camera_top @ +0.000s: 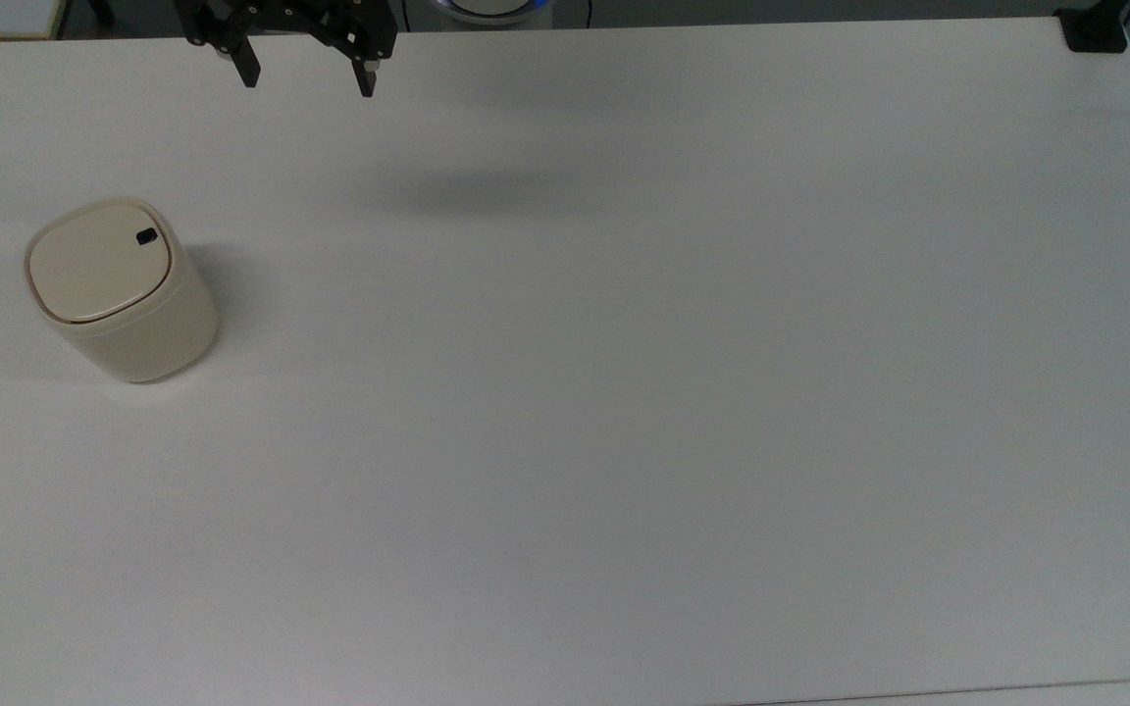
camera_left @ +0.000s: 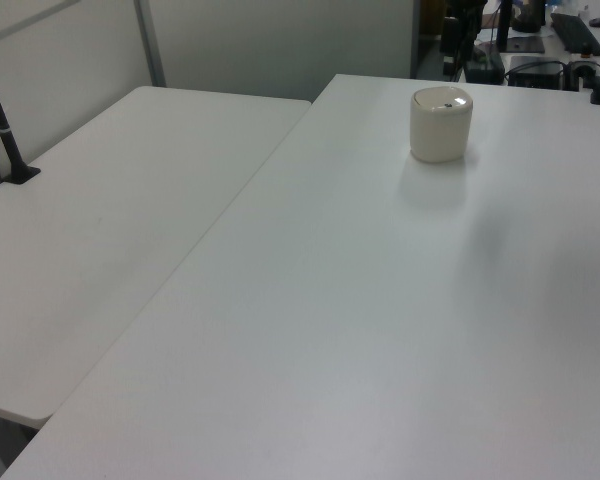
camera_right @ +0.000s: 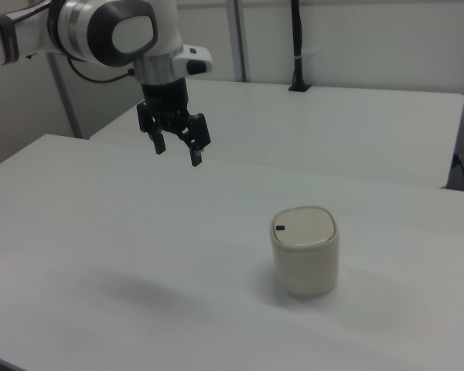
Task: Open the trash bin
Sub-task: 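Move the gripper toward the cream trash bin and lower it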
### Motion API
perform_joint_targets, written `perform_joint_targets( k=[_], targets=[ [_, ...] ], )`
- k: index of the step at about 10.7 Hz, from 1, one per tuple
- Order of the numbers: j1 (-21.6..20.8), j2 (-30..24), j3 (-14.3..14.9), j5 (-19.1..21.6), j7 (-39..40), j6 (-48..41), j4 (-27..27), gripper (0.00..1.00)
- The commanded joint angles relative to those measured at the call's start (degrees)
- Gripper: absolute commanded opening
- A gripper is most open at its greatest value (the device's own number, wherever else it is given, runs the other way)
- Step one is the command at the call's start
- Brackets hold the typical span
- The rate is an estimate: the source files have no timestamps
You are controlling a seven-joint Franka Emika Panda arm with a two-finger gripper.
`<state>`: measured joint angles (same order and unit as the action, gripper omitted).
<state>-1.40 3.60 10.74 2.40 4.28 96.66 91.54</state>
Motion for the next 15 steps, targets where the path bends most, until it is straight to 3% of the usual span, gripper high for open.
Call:
perform_joint_targets(
  k=[1, 8, 9, 12, 13, 15],
  targets=[
    [0.5, -0.8, -0.9, 0.4, 1.1, 0.1, 0.1, 1.0],
    [0.3, -0.7, -0.9, -0.2, 1.2, 0.5, 0.1, 1.0],
    [0.3, -0.7, -0.9, -0.2, 1.3, 0.5, 0.1, 0.87],
    [0.5, -0.7, -0.6, 0.4, 1.3, 0.9, 0.1, 0.1],
    [0.5, -0.6, -0.5, 0.4, 0.5, 1.0, 0.1, 0.0],
    [0.7, -0.4, -0.5, 0.2, -4.1, 3.7, 0.1, 0.0]
  ],
)
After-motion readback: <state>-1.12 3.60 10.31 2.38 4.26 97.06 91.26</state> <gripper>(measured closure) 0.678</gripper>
